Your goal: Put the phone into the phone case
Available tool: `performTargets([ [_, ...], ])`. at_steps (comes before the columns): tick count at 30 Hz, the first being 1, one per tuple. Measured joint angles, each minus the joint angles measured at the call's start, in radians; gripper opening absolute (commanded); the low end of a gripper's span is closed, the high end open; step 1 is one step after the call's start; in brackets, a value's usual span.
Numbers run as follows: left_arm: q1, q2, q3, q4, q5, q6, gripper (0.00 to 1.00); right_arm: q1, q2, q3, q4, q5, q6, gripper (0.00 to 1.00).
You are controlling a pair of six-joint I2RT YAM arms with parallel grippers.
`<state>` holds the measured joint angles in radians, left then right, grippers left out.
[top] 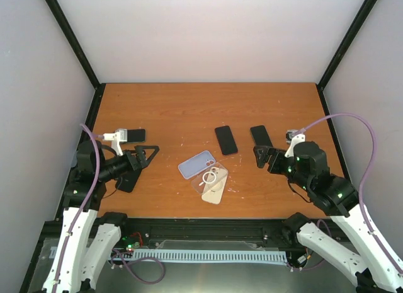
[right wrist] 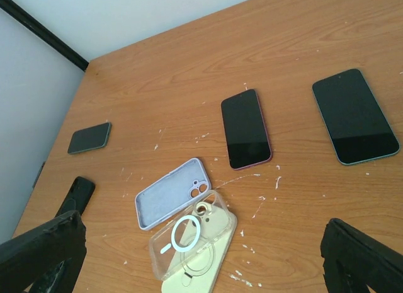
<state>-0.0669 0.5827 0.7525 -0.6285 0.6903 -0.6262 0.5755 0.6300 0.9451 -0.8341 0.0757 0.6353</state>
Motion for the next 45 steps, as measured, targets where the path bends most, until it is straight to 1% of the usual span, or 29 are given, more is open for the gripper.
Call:
performTargets([
  [6, 0.002, -0.004, 0.0, 0.009, -0.023, -0.001, 0.99, -0.004, 0.033, 0.0, 0.016, 0.008, 0.002, 1.0],
  [10, 0.005, 0.011, 0.0, 0.009, -0.098, -0.011, 0.99, -0.005, 0.047, -0.001, 0.026, 0.014, 0.002, 1.0],
  [15, 0.005, 0.105, 0.002, 0.005, -0.267, -0.047, 0.99, -0.005, 0.053, -0.02, 0.041, 0.014, 0.009, 1.0],
  [22, 0.016, 0.248, -0.007, 0.0, -0.598, -0.158, 0.99, -0.005, 0.04, -0.035, 0.051, 0.013, 0.012, 1.0],
  [30, 0.152, 0.416, -0.087, 0.035, -0.812, -0.274, 0.99, -0.006, 0.023, -0.067, 0.094, -0.037, 0.017, 1.0],
  [33, 0.19, 0.517, -0.106, 0.05, -0.84, -0.307, 0.99, -0.006, 0.041, -0.079, 0.098, -0.055, 0.019, 1.0],
  [37, 0.201, 0.611, -0.123, 0.101, -0.828, -0.329, 0.99, -0.006, 0.065, -0.085, 0.097, -0.062, 0.024, 1.0],
  [41, 0.201, 0.633, -0.156, 0.143, -0.807, -0.328, 0.99, -0.006, 0.07, -0.111, 0.104, -0.069, 0.064, 0.99],
  [45, 0.202, 0.634, -0.19, 0.171, -0.776, -0.325, 1.0, -0.006, 0.071, -0.197, 0.142, -0.116, 0.111, 0.98],
])
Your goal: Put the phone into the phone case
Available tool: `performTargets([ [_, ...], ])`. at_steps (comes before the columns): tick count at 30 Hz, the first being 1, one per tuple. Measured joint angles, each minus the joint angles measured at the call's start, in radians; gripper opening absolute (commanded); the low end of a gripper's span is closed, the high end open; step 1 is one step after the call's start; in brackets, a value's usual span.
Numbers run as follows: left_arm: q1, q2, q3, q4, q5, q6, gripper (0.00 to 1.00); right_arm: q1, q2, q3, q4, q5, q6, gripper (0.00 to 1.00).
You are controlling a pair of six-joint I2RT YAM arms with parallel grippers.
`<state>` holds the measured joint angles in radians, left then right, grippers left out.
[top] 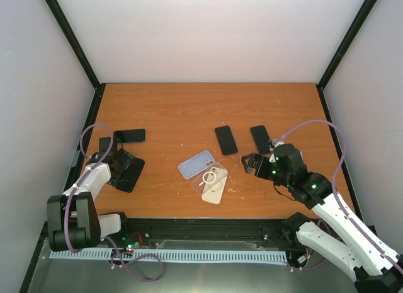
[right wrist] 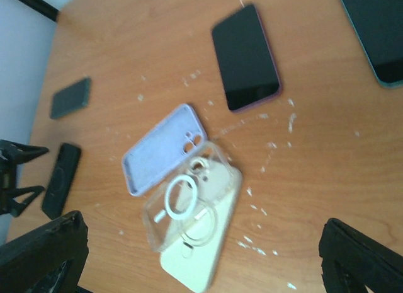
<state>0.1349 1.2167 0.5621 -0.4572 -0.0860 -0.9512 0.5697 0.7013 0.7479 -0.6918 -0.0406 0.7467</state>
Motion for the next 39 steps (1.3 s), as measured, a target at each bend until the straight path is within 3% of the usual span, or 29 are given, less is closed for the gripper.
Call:
performTargets([
  [5, 0.0, -0.024, -0.041, 0.039, 0.069, 0.008, 0.99, 0.0, 0.079, -0.043, 0.015, 0.023, 0.018, 0.98],
  [11, -0.01, -0.091, -0.103, 0.1, 0.131, 0.011, 1.0, -0.005, 0.269, 0.051, 0.039, 0.236, -0.102, 0.97],
  [18, -0.128, -0.171, -0.145, 0.117, 0.235, -0.048, 0.99, -0.031, 0.503, 0.158, 0.093, 0.405, -0.257, 0.87],
  [26, -0.196, -0.235, -0.129, 0.065, 0.29, -0.076, 0.99, -0.032, 0.694, 0.192, 0.136, 0.349, -0.309, 0.77],
  [32, -0.211, -0.22, -0.081, 0.016, 0.238, -0.035, 0.86, -0.032, 0.803, 0.283, 0.171, 0.286, -0.324, 0.74],
  [35, -0.245, -0.159, -0.002, -0.015, 0.177, 0.017, 0.87, -0.032, 0.865, 0.344, 0.182, 0.268, -0.34, 0.75],
  [39, -0.321, -0.065, 0.112, -0.06, 0.106, 0.076, 0.99, -0.032, 0.941, 0.413, 0.193, 0.261, -0.373, 0.78],
])
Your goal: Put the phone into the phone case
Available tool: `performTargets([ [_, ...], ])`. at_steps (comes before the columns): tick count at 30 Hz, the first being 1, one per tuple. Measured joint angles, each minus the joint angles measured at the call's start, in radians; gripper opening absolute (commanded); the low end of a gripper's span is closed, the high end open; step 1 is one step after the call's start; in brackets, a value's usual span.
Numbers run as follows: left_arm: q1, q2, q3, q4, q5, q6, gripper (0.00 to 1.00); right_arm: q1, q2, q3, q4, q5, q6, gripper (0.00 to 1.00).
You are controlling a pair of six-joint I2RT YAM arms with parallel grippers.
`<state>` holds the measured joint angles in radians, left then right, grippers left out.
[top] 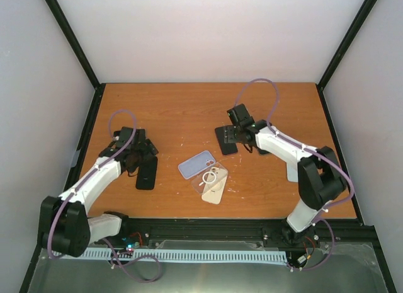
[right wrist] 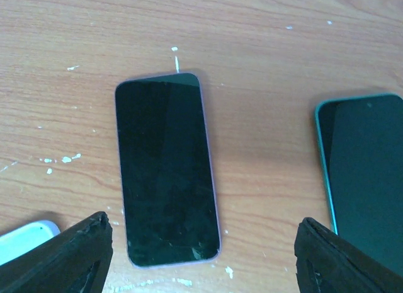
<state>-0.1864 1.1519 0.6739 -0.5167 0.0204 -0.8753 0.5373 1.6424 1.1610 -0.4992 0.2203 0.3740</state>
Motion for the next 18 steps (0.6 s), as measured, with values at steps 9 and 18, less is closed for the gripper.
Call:
performTargets([
  [9, -0.111, 0.19, 0.104, -0.086, -0.105, 0.082, 0.99, 0.0, 0.224, 0.187, -0.014, -0.008, -0.085, 0.78],
  [18, -0.14, 0.302, 0.105, -0.113, -0.123, 0.132, 1.0, 0.0, 0.389, 0.297, -0.066, -0.043, -0.15, 0.93],
])
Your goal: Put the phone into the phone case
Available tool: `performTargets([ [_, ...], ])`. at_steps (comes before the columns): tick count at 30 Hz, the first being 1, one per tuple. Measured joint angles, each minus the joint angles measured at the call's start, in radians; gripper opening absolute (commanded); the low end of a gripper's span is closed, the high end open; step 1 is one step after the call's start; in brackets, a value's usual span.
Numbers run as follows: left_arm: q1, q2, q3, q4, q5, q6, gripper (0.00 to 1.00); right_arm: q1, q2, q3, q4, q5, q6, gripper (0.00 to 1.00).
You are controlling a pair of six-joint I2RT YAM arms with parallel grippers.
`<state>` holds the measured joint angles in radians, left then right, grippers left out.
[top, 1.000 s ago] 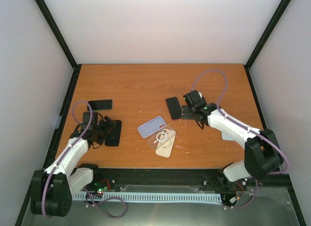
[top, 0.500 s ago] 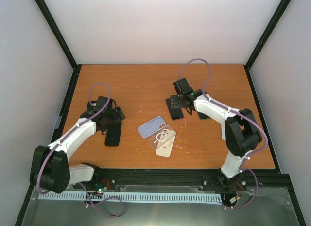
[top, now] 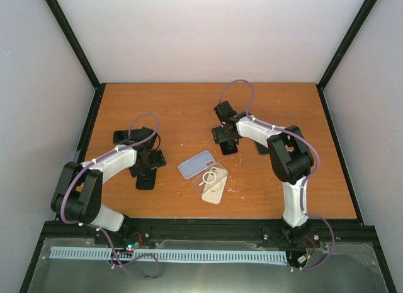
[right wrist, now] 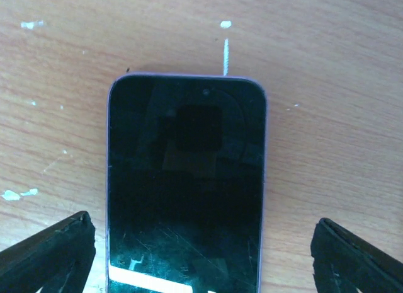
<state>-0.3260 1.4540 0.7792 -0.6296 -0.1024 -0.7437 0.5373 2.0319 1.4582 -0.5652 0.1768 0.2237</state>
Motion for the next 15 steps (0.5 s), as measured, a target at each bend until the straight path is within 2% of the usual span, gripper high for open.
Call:
performTargets([
  [9, -0.007, 0.071, 0.037, -0.021, -0.052, 0.016, 0.99, 0.0, 0.037, 0.0, -0.005, -0.019, -0.034, 0.9],
  [15, -0.009, 0.093, 0.051, -0.027, -0.067, 0.033, 0.95, 0.0, 0.058, 0.0, 0.011, -0.032, -0.051, 0.87],
])
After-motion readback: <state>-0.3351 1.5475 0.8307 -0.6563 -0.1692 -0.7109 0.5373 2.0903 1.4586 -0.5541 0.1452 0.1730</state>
